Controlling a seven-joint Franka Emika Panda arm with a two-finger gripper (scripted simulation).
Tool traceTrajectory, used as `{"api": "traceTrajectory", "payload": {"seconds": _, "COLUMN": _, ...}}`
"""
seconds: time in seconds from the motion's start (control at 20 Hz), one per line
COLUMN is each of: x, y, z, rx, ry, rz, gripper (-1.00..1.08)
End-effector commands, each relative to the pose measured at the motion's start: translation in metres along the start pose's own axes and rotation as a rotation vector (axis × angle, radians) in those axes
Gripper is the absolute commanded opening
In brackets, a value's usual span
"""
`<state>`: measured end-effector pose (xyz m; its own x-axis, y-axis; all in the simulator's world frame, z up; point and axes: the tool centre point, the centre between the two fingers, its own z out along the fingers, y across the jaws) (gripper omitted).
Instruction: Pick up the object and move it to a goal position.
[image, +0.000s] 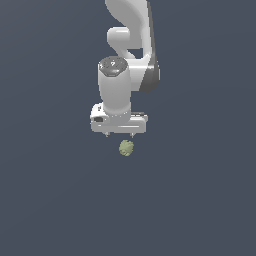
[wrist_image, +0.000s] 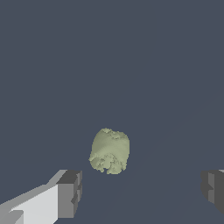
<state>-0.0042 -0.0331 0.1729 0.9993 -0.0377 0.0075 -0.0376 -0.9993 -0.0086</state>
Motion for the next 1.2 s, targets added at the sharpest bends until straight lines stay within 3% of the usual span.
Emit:
{"api": "traceTrajectory", "payload": {"seconds": 0.0, "x": 0.0, "y": -0.001, "z": 0.0, "rx": 0.0, "ry": 0.0, "rz": -0.001, "gripper": 1.0}}
{"api": "traceTrajectory", "payload": {"seconds": 1.15, "x": -0.019, "y": -0.022, "z": 0.077, "rx": -0.009, "ry": -0.006, "rz": 0.247, "gripper": 1.0}}
